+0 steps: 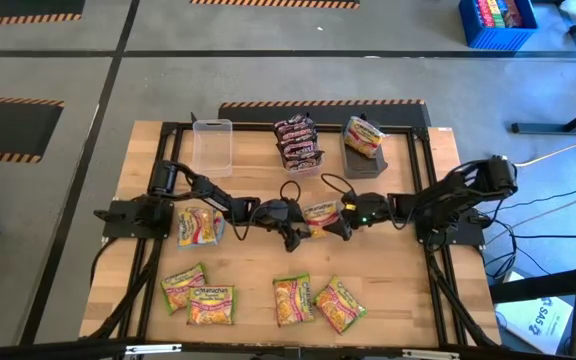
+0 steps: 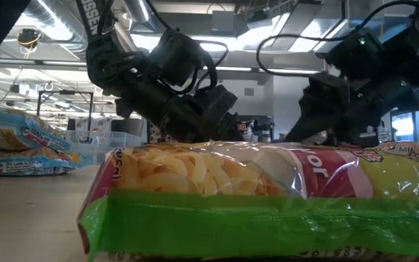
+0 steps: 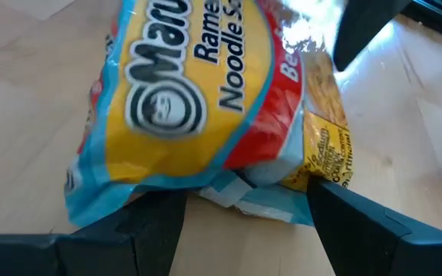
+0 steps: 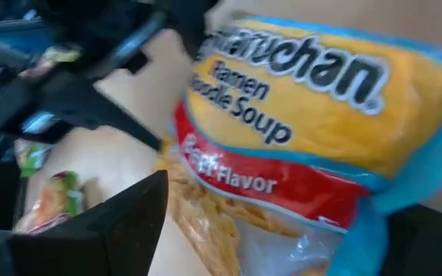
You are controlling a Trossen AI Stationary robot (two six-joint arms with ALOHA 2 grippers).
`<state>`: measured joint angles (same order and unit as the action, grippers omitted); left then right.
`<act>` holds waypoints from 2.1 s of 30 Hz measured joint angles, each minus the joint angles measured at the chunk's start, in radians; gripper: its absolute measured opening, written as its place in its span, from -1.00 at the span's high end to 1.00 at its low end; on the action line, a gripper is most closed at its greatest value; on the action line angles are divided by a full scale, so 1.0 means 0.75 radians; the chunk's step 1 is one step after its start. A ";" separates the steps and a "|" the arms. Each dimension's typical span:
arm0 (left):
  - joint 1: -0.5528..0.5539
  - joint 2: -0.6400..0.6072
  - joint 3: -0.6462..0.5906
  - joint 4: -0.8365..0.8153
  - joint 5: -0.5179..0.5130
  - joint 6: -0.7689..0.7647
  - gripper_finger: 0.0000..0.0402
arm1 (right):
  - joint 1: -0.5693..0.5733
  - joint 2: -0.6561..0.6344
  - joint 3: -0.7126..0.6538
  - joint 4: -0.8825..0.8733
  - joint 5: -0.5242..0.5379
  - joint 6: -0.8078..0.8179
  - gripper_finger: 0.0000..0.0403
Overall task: Sort Maruchan noodles
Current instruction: Put the blue noodle pack into the black bin
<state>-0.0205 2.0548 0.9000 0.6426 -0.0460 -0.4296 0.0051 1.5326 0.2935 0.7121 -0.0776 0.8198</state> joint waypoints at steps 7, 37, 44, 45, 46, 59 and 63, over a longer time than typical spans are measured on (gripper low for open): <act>-0.001 0.001 -0.002 0.013 0.004 0.007 -0.31 | -0.001 -0.003 0.054 0.081 -0.050 -0.130 -0.59; -0.014 -0.306 0.000 -0.504 0.245 0.072 -0.31 | 0.003 -0.172 0.057 -0.117 -0.106 -0.406 0.46; -0.023 -0.494 -0.038 -0.538 0.179 0.273 -0.31 | 0.003 -0.451 0.057 -0.256 -0.015 -0.551 0.46; -0.018 -0.501 -0.060 -0.470 0.179 0.280 -0.31 | 0.003 -0.480 0.057 -0.254 -0.006 -0.583 0.46; -0.013 -0.502 -0.088 -0.382 0.180 0.281 -0.31 | 0.003 -0.511 0.057 -0.255 -0.002 -0.615 0.46; 0.000 -0.475 -0.259 0.360 -0.007 0.145 -0.31 | 0.003 -0.586 0.056 0.005 0.021 -0.847 0.46; 0.002 -0.474 -0.239 0.359 -0.032 0.121 -0.31 | 0.003 -0.573 0.056 0.043 0.034 -0.893 0.46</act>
<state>-0.0190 1.6993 0.7205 0.9117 -0.0698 -0.3386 0.0071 1.1028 0.3355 0.7443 -0.0522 0.1502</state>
